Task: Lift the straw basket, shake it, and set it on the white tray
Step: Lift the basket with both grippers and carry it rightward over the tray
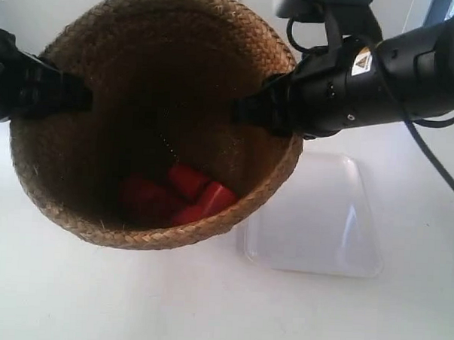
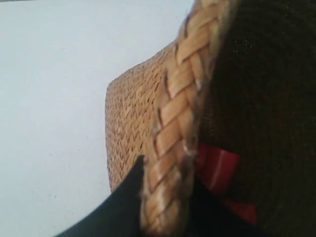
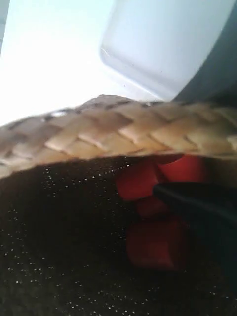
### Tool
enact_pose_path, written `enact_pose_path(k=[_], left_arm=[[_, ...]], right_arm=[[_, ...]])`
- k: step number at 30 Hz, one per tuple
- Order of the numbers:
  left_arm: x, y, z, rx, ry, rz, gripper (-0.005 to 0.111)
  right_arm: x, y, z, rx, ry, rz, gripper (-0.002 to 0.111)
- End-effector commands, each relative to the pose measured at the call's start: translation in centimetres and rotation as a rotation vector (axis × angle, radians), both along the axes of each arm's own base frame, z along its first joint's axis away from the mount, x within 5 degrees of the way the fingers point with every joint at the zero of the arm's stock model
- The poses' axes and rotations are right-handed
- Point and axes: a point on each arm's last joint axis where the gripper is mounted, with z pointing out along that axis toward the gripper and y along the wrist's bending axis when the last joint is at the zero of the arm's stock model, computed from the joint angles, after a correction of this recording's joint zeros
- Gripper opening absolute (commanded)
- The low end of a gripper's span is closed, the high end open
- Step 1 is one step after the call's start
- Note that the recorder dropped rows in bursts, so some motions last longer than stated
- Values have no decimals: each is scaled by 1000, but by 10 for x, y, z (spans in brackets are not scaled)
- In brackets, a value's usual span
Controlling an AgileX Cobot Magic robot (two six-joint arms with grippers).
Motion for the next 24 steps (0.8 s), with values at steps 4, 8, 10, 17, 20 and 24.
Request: enact_pose_path(k=[4, 8, 10, 17, 20, 24], left_arm=[[-3, 0, 9, -22, -37, 1, 0], [-3, 0, 9, -19, -35, -1, 0], [-3, 0, 9, -16, -35, -4, 0], [-23, -1, 57, 20, -131, -108, 0], [-37, 1, 78, 43, -277, -118, 0], [-9, 9, 17, 15, 7, -10, 0]], right_arm=[[1, 0, -6, -49, 32, 20, 0], [5, 2, -13, -60, 56, 21, 0], [7, 3, -18, -67, 72, 21, 0], [-6, -3, 36, -70, 13, 47, 0], [-24, -5, 60, 24, -204, 51, 0], [5, -2, -15, -74, 84, -1, 0]])
